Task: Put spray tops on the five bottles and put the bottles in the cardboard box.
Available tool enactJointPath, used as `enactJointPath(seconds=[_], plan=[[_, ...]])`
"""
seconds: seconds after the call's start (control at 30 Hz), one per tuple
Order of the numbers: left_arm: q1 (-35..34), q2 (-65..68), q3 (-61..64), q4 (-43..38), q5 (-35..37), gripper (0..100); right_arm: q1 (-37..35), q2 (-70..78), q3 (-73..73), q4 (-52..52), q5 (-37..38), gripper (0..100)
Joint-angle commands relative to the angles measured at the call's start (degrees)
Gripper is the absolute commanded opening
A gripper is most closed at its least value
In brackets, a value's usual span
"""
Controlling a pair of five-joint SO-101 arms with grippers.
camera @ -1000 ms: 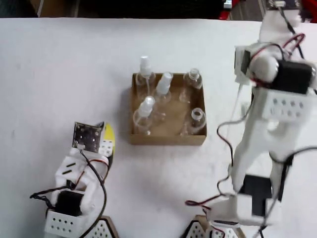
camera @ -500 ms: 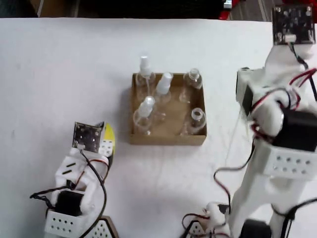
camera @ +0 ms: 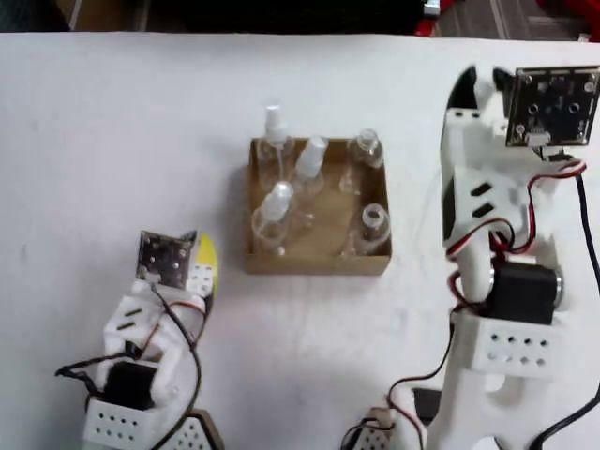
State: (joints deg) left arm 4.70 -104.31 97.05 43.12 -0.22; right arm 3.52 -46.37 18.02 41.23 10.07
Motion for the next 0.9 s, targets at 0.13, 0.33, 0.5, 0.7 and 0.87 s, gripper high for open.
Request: enactJointPath(seconds=[0.13, 0.33, 0.5, 0.7, 0.87], plan=[[0.84, -0.48, -0.09, -0.97, -0.7, 4, -2.86, -0.92, 13.54, -36.62, -0.44, 1.5], [0.84, -0.48, -0.09, -0.97, -0.7, 4, -8.31, -0.84, 24.26, -57.54, 0.09, 1.5], [0.92, -0.48, -0.09, -0.97, -0.7, 4, -8.66, 6.29, 22.59, -63.34, 0.0, 1.5], [2.77, -0.48, -0.09, -1.05, -0.79, 4, -9.45, 20.53, 16.44, -67.38, -0.18, 1.5], [2.68, -0.48, -0.09, -0.97, -0.79, 4, -12.53, 21.76, 16.0, -69.41, 0.09, 1.5]])
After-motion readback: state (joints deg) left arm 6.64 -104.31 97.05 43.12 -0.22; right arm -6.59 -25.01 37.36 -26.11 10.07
